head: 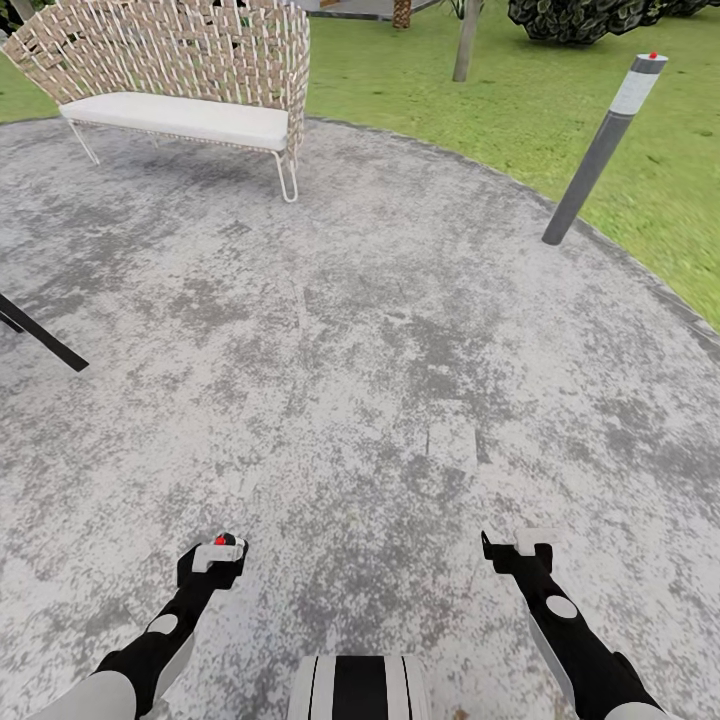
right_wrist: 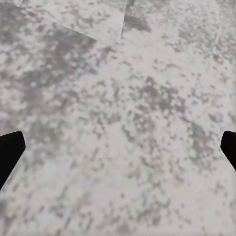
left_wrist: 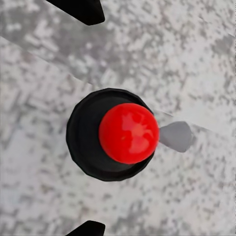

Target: In the garden, pick up the pesticide atomizer on the floor and spray pesticide onto both trees until each tree trunk is fully covered.

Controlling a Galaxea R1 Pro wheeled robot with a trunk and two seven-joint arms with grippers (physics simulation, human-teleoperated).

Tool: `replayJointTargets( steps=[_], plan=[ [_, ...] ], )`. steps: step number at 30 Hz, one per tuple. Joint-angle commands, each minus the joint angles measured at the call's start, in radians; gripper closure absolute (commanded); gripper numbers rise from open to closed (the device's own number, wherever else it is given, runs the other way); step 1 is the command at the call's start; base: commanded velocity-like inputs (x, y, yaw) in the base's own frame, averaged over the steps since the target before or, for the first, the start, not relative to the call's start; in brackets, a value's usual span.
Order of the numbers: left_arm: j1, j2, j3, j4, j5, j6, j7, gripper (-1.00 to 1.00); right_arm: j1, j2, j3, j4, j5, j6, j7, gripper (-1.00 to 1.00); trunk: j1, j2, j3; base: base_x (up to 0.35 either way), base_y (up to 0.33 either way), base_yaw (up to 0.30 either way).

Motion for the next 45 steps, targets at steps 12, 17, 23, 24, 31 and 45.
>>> replayJointTargets(
  steps=[12, 17, 23, 24, 31, 45],
  plan=[
    [0.000, 0.000, -0.002, -0.004, 0.004, -0.003, 0.001, 1.00, 0.000, 0.000, 0.001, 0.002, 0.002, -0.003, -0.003, -1.00, 0.000, 0.000, -0.001, 0.000, 0.000, 0.000],
    [0.000, 0.001, -0.003, -0.006, 0.004, -0.003, 0.001, 1.00, 0.000, 0.000, 0.001, 0.001, 0.001, -0.003, -0.003, -1.00, 0.000, 0.000, -0.001, 0.000, 0.000, 0.000],
    [0.000, 0.001, -0.004, -0.007, 0.004, -0.003, 0.000, 1.00, 0.000, 0.000, 0.001, 0.002, 0.002, -0.003, -0.003, -1.00, 0.000, 0.000, -0.001, 0.000, 0.000, 0.000],
    [0.000, 0.000, -0.004, -0.007, 0.004, -0.003, 0.000, 1.00, 0.000, 0.000, 0.001, 0.002, 0.002, -0.003, -0.003, -1.00, 0.000, 0.000, -0.001, 0.000, 0.000, 0.000],
    [0.000, -0.001, -0.004, -0.007, 0.005, -0.003, 0.000, 1.00, 0.000, -0.001, 0.001, 0.004, 0.002, -0.003, -0.003, -1.00, 0.000, 0.000, -0.001, 0.000, 0.000, 0.000],
    [0.000, 0.000, -0.004, -0.007, 0.005, -0.002, -0.001, 1.00, 0.000, -0.003, 0.001, 0.002, 0.004, -0.005, -0.003, -1.00, -0.004, 0.002, 0.034, 0.000, 0.000, 0.000]
  ],
)
